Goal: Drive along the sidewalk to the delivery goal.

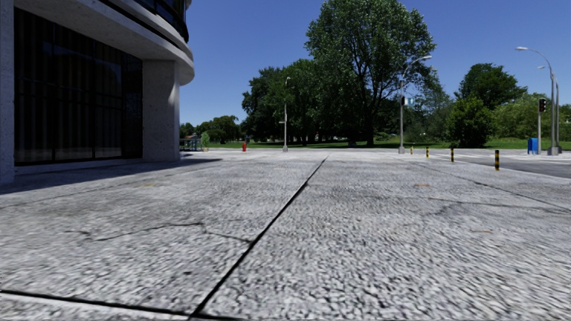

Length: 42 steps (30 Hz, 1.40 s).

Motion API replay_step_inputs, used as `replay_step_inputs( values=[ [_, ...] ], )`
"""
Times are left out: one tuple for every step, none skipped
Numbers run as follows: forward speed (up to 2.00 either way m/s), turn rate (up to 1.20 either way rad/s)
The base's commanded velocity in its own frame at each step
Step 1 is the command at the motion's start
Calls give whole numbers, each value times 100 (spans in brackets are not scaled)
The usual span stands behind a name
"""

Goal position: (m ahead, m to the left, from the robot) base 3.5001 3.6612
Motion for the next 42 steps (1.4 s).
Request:
replay_step_inputs(
  values=[
    [200,44],
    [200,74],
    [195,120],
    [195,120],
    [110,120],
    [0,120],
    [0,120],
    [0,120],
    [0,120],
    [0,120],
    [0,120],
    [0,120],
    [0,120],
    [0,120],
    [0,120],
    [0,120],
    [0,120],
    [0,120],
    [0,120],
    [0,120],
    [0,117],
    [0,103],
    [0,90],
    [0,76],
    [65,0],
    [65,0],
    [136,0],
    [200,0],
    [200,0],
    [200,0],
    [200,0],
    [200,0],
    [200,0],
    [200,0],
    [200,0],
    [200,0],
    [200,0],
    [200,0],
    [200,0],
    [200,0],
    [200,0],
    [200,7]
  ],
)
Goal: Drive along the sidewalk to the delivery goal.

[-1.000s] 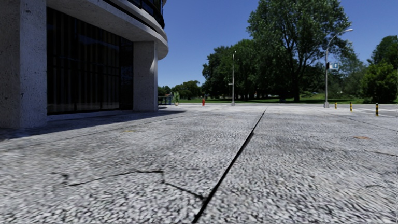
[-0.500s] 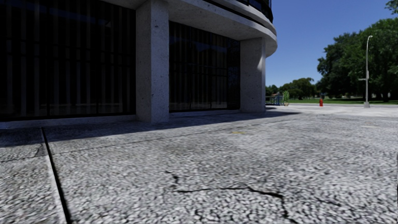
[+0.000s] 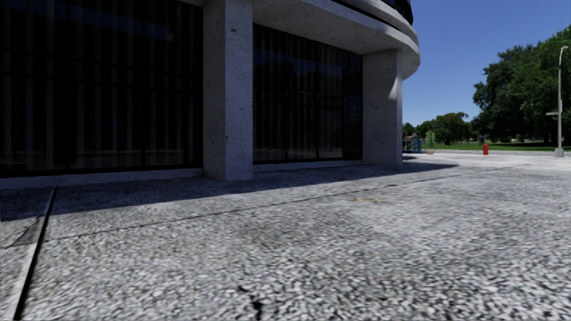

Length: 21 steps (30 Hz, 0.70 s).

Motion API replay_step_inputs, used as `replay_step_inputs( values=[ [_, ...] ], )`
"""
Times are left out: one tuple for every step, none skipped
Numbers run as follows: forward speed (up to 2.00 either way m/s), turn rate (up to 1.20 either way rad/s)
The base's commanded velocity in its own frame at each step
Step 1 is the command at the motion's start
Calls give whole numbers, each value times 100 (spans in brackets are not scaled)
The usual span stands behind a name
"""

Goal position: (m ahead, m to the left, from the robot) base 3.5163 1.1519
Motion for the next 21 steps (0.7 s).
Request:
replay_step_inputs(
  values=[
    [200,58],
    [200,70],
    [200,88],
    [200,88],
    [200,92],
    [200,94],
    [200,56],
    [200,6],
    [200,0],
    [200,0],
    [200,0],
    [200,0],
    [200,0],
    [200,0],
    [200,0],
    [200,25],
    [200,54],
    [200,69],
    [200,69],
    [200,76],
    [200,79]
  ],
)
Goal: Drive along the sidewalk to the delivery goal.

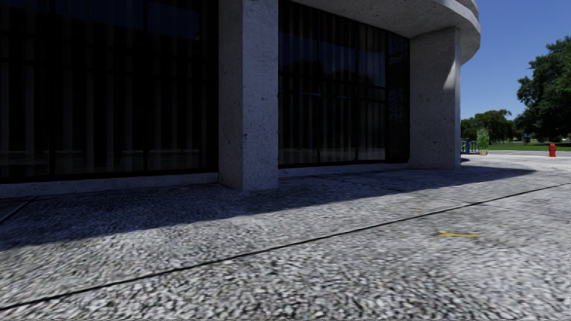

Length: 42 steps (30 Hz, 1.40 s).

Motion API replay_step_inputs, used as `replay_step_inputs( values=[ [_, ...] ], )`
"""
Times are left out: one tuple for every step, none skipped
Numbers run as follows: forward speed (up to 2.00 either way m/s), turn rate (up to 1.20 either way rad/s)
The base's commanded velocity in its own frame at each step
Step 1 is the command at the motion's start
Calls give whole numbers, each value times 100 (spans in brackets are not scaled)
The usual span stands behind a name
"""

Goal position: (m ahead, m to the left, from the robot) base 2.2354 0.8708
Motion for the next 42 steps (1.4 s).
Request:
replay_step_inputs(
  values=[
    [200,79],
    [200,78],
    [200,31],
    [200,22],
    [200,22],
    [200,18],
    [200,6],
    [200,0],
    [200,0],
    [200,0],
    [200,0],
    [200,0],
    [197,0],
    [182,0],
    [154,0],
    [136,0],
    [126,0],
    [123,0],
    [123,0],
    [122,0],
    [122,0],
    [122,0],
    [122,0],
    [122,0],
    [122,0],
    [121,0],
    [111,0],
    [101,0],
    [99,0],
    [92,0],
    [92,0],
    [87,0],
    [74,0],
    [59,0],
    [50,0],
    [38,0],
    [30,0],
    [28,-36],
    [26,-82],
    [26,-97],
    [26,-97],
    [26,-107]
  ],
)
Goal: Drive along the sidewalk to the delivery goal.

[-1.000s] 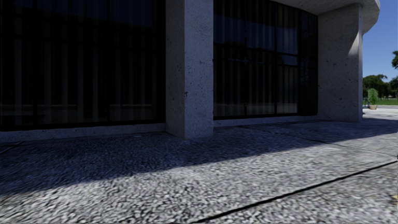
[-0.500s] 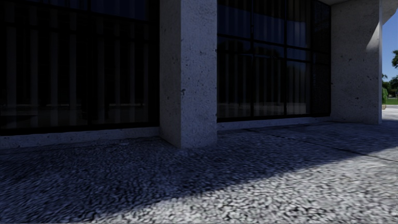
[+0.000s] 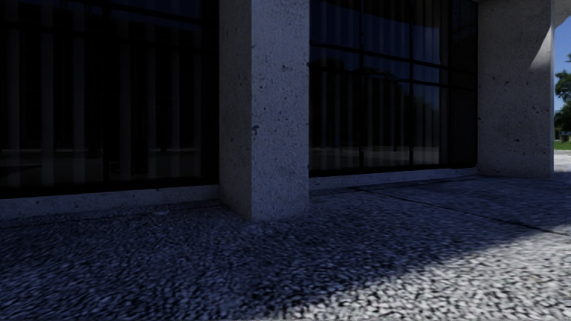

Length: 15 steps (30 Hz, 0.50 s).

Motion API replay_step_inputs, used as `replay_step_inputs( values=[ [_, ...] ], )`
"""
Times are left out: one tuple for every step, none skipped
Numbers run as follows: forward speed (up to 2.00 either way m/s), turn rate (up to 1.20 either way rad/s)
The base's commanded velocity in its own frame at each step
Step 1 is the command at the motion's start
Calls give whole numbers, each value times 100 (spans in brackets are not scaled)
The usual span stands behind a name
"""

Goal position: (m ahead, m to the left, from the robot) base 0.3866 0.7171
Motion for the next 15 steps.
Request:
replay_step_inputs(
  values=[
    [26,-112],
    [26,-113],
    [33,-114],
    [55,-114],
    [55,-114],
    [69,-105],
    [82,-55],
    [85,-18],
    [86,-14],
    [87,-11],
    [87,-11],
    [87,-4],
    [87,0],
    [76,0],
    [33,0]
  ],
)
